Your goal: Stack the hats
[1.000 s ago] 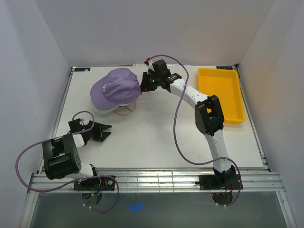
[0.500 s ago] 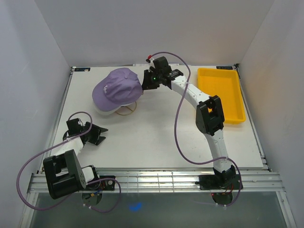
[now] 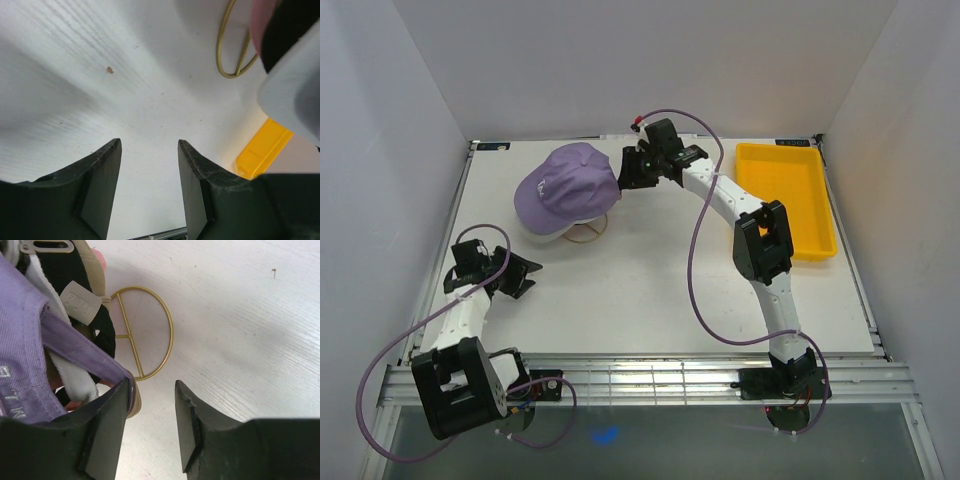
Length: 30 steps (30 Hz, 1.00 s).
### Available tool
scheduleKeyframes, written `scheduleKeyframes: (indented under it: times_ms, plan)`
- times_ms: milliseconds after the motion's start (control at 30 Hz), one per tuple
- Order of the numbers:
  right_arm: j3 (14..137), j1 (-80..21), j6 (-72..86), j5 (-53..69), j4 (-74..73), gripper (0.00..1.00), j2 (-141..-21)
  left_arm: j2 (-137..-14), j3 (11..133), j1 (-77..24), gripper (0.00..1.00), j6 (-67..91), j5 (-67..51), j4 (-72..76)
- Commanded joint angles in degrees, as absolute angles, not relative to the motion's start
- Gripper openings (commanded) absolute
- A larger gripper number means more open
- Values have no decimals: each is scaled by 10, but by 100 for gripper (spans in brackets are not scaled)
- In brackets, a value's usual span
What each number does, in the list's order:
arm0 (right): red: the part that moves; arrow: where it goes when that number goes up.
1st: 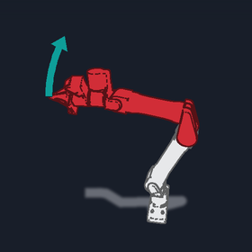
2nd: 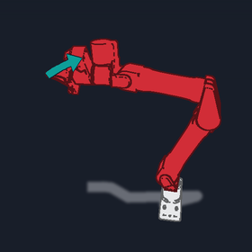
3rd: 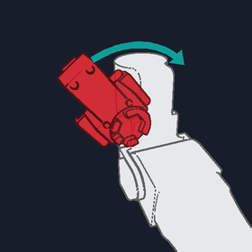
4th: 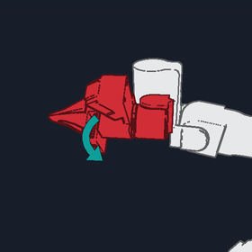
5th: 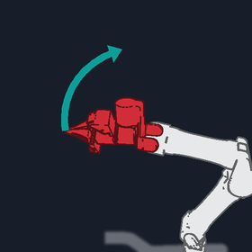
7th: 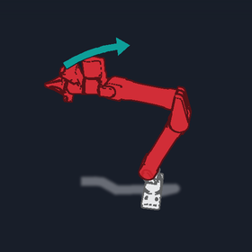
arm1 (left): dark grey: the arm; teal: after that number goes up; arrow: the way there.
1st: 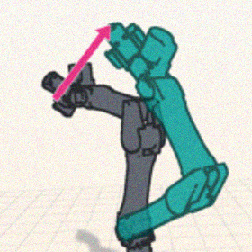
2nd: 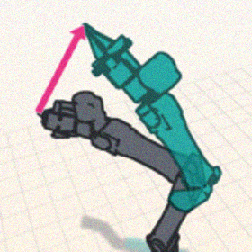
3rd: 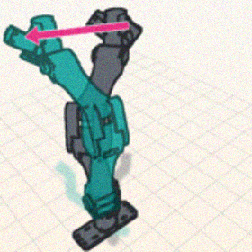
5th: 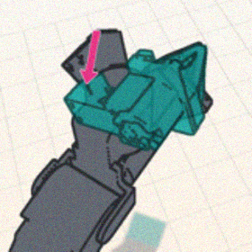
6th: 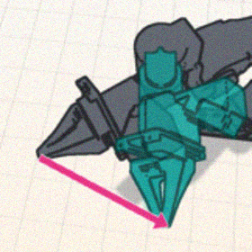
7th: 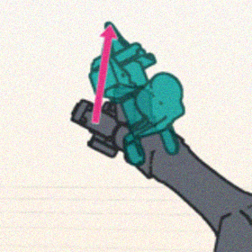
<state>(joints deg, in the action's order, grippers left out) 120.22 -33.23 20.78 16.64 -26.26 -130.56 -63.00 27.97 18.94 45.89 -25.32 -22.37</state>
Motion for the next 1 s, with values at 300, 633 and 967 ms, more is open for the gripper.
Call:
scheduleKeyframes:
  times_ms: [300, 633, 967]
  plan:
    - [1220, -313, 241, 153, -286, 67, -1251, -575, 353, 190, 59, 410, -307, -290]
    - [1210, -303, 265, 170, -276, 75, -1233, -570, 382, 190, 59, 390, -346, -300]
    - [1192, -301, 294, 178, -235, 78, -1209, -579, 410, 190, 58, 375, -372, -300]
